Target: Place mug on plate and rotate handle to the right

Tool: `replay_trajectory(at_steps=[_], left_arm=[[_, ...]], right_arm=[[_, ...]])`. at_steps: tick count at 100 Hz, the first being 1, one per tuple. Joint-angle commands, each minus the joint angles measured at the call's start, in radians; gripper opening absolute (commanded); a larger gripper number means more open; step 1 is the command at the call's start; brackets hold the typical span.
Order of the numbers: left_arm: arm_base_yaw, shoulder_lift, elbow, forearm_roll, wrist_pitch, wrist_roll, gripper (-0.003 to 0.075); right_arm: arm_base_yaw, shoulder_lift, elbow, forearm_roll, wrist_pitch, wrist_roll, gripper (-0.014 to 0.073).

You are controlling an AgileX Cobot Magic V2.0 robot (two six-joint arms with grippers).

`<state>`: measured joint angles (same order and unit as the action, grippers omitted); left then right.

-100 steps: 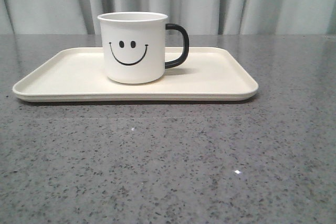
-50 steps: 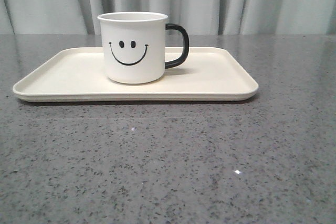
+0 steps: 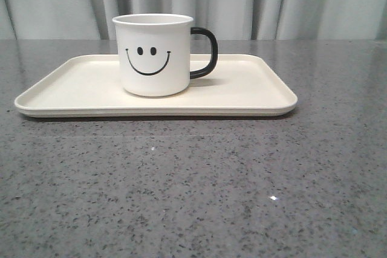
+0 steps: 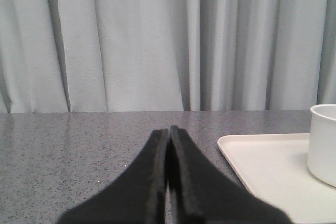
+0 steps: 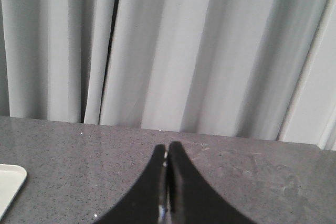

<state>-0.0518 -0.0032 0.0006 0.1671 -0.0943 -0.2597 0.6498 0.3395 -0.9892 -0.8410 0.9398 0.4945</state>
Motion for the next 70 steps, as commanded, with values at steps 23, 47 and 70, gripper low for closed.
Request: replay_trajectory(at_steps=[23,47,70], left_arm=[[0.003,-0.030,0.010,-0.011,-0.080,-0.009,-0.0020],[0.003,-0.030,0.010,-0.011,-0.080,-0.009,-0.0020],[0.003,-0.030,0.010,-0.011,-0.080,-0.009,-0.0020]], right_arm=[[-0.015,0.015,-0.018,-0.052,-0.067,0.002,-0.0120],[-0.187,0.002,-0.017,-0.015,-0.079,0.001,-0.0120],[-0.386,0.002,0.076,0.078,-0.162,0.001,-0.0120]])
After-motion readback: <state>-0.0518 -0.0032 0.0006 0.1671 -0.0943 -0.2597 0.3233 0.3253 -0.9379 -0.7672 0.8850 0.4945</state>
